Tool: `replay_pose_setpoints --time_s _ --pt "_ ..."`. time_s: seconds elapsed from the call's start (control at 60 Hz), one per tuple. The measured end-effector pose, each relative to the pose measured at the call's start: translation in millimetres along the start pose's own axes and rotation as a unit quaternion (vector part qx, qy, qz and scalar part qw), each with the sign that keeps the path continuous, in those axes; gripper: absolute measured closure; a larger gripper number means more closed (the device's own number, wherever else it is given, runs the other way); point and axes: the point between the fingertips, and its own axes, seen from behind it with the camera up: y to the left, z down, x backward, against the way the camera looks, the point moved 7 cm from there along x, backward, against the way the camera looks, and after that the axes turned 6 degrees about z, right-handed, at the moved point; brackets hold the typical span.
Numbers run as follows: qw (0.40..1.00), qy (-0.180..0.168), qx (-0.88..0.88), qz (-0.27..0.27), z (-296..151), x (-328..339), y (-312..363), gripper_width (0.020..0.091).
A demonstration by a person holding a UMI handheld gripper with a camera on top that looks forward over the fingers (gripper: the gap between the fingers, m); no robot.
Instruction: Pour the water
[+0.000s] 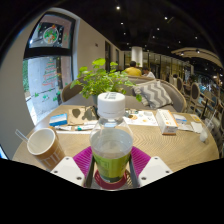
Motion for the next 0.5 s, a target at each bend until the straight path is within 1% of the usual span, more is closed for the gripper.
replay_pose_setpoints --time_s 0.017,0.05,0.1,0.117,0.133,0.15,0.217,0.267,0.383,0.45,0.5 --pt "1.000 0.006 0.000 0.002 0 0 -3 0.0535" --pt "1.000 0.020 0.001 0.006 1 3 -5 0.0451" --pt "0.999 0.033 0.002 0.011 1 11 -7 0.0252" --pt "0.999 0.035 0.002 0.012 0 16 -7 0.0238" --pt "0.999 0.039 0.003 0.013 -1 21 -8 0.0261" --pt "0.999 0.042 0.002 0.018 -2 26 -10 0.0268" --pt "0.998 0.059 -0.003 0.035 -5 50 -15 0.0239" --pt "0.997 0.070 -0.007 0.040 -9 73 -16 0.0254" --pt "0.994 0.097 -0.016 0.051 -18 138 -11 0.0248" --pt "0.993 0.104 -0.009 0.058 -26 170 -8 0.0253" --pt "0.993 0.098 -0.003 0.063 -30 194 -7 0.0251"
